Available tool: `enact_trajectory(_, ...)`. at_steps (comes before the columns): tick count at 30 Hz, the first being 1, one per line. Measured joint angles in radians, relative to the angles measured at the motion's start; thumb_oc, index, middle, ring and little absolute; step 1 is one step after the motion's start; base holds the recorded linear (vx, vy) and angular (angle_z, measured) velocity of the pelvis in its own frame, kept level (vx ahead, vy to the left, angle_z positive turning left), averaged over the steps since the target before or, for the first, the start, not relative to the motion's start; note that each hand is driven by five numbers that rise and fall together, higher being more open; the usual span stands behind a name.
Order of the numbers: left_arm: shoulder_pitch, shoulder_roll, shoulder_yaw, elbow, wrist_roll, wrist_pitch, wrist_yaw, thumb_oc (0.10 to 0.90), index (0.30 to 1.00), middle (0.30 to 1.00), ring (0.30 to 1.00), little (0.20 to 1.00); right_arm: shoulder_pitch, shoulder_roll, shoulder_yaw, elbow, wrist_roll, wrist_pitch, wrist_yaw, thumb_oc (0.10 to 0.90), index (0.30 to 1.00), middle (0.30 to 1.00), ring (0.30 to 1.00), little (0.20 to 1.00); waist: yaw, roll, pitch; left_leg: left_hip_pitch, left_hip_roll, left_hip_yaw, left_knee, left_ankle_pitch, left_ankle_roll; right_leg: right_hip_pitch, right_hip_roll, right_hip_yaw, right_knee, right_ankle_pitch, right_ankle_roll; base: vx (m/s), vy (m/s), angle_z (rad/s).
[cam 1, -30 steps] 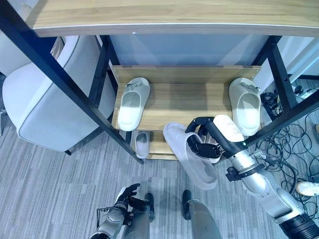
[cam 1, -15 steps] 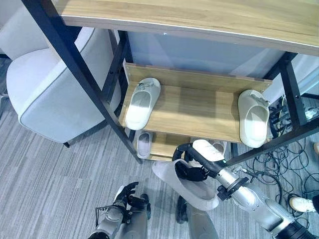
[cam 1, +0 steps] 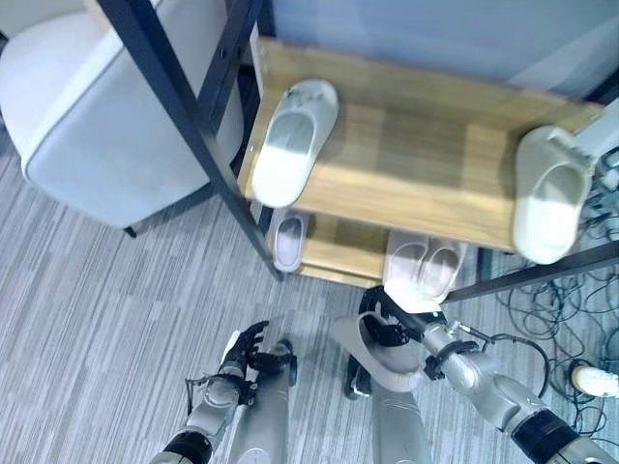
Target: Arrange the slippers neatly on the shoe rack.
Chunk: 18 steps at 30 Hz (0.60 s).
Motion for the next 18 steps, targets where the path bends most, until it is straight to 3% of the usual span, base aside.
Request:
enact_trajectory(5, -0.067, 0.036, -0.006, -0.175, -0.042, 0.001, 0.028, 0.8, 0.9, 0.9, 0.9, 0.9, -0.132, -0.034, -0.128, -0.137, 0.001, 0.008, -0.089, 0.4, 0.3, 0.3, 0.3, 0.3, 0.012, 0.011, 0.009, -0.339, -0.021, 0.001, 0.275, -0.047, -0.009, -0.348, -0.037, 0.033, 0.305, -0.072, -0.022, -0.04, 0.0, 0.1)
enact_trajectory(6, -0.107, 0.081, -0.006, -0.285, -0.057, -0.006, 0.045, 0.8, 0.9, 0.9, 0.9, 0.9, -0.2, -0.054, -0.193, -0.235, 0.001, 0.007, -0.124, 0.4, 0.3, 0.3, 0.3, 0.3, 0.014, 0.026, 0.062, -0.472, -0.023, -0.01, 0.44, -0.091, -0.008, -0.478, -0.046, 0.049, 0.468, -0.118, -0.026, 0.05, -0.036, 0.06)
enact_trajectory(9, -0.148, 0.115, -0.002, -0.38, -0.093, -0.019, 0.061, 0.8, 0.9, 0.9, 0.9, 0.9, -0.237, -0.082, -0.242, -0.309, 0.002, 0.006, -0.143, 0.4, 0.3, 0.3, 0.3, 0.3, 0.01, 0.041, 0.091, -0.614, -0.041, -0.022, 0.571, -0.118, -0.013, -0.618, -0.057, 0.064, 0.608, -0.153, -0.023, 0.08, -0.033, 0.12)
enact_trajectory(10, -0.153, 0.133, 0.005, -0.443, -0.101, -0.031, 0.071, 0.8, 0.9, 0.9, 0.9, 0.9, -0.24, -0.101, -0.277, -0.352, 0.002, 0.007, -0.158, 0.4, 0.3, 0.3, 0.3, 0.3, 0.006, 0.045, 0.098, -0.704, -0.051, -0.023, 0.675, -0.137, -0.008, -0.708, -0.067, 0.076, 0.716, -0.182, -0.044, 0.12, -0.024, 0.15)
enact_trajectory(13, -0.177, 0.141, 0.035, -0.452, -0.14, -0.041, 0.089, 0.8, 0.9, 0.9, 0.9, 0.9, -0.244, -0.113, -0.291, -0.362, 0.004, 0.01, -0.161, 0.4, 0.3, 0.3, 0.3, 0.3, -0.005, 0.043, 0.114, -0.769, -0.052, -0.023, 0.769, -0.16, -0.009, -0.775, -0.067, 0.089, 0.809, -0.202, -0.054, 0.1, -0.019, 0.0)
enact_trajectory(18, -0.144, 0.167, 0.052, -0.488, -0.171, -0.046, 0.115, 0.8, 0.9, 0.9, 0.9, 0.9, -0.219, -0.153, -0.313, -0.396, 0.006, 0.008, -0.185, 0.4, 0.3, 0.3, 0.3, 0.3, -0.033, 0.045, 0.12, -0.785, -0.052, -0.017, 0.836, -0.189, -0.007, -0.799, -0.066, 0.105, 0.878, -0.228, -0.052, 0.08, -0.022, -0.03)
